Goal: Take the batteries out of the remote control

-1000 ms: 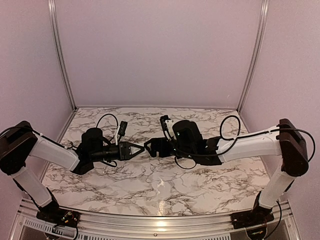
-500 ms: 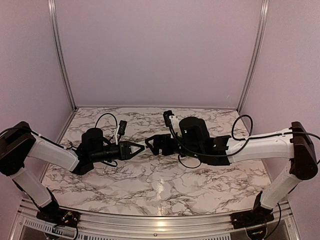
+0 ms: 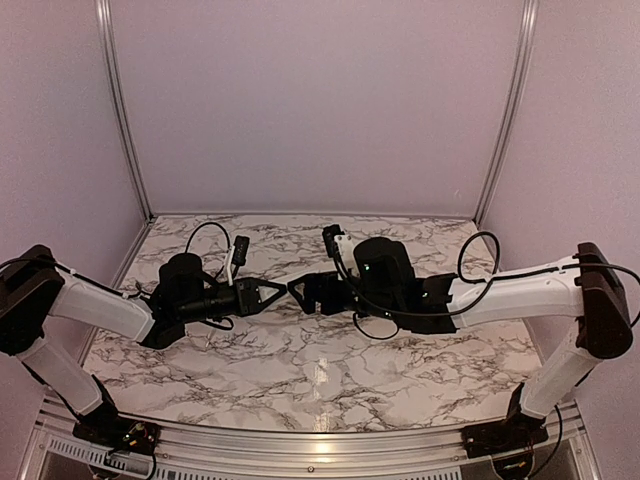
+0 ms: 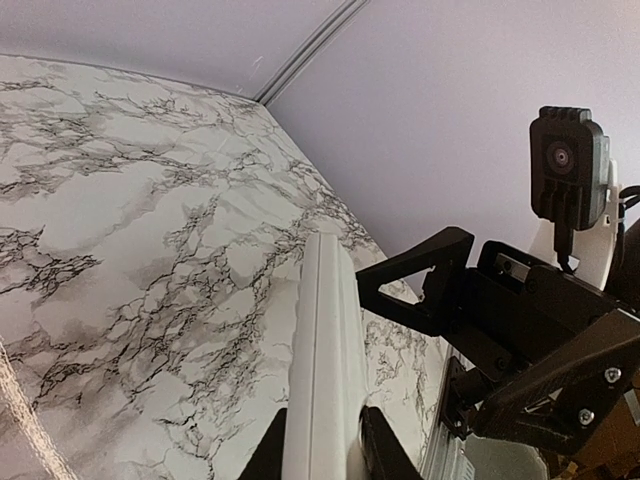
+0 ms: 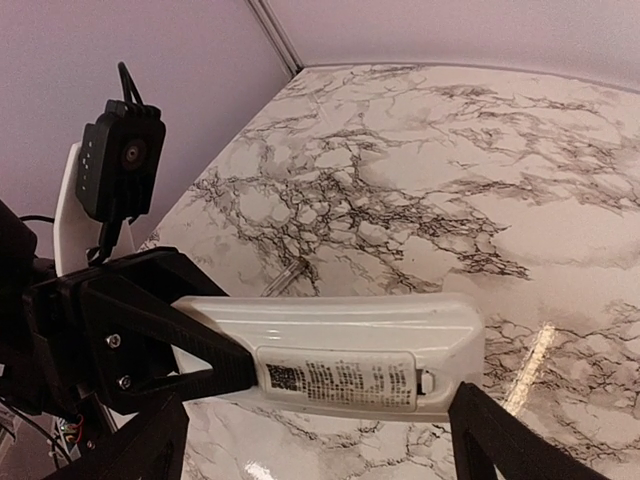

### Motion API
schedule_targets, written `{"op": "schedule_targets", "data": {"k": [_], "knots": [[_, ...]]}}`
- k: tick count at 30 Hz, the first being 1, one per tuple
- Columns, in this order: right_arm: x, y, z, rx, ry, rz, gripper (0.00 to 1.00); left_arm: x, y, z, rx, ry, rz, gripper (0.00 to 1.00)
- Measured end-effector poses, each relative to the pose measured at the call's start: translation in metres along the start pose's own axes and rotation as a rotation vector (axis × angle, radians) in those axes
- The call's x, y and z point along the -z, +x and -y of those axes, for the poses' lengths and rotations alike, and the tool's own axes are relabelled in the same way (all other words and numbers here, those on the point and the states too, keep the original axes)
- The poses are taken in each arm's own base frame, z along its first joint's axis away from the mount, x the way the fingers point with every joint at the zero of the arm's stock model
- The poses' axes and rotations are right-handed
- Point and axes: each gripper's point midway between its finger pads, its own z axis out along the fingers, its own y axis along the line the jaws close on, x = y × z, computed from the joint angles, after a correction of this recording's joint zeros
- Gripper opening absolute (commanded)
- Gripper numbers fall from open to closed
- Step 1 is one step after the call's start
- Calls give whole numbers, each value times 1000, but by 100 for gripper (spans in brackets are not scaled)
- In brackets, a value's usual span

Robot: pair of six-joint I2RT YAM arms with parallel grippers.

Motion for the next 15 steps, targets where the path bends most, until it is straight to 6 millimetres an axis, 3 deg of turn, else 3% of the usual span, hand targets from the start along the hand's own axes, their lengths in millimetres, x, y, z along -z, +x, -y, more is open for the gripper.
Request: {"op": "schedule_targets", "data": {"k": [15], "knots": [[-1,-4,-5,-1,-27,14,89,0,0,-1,0,-4,2,0]]}}
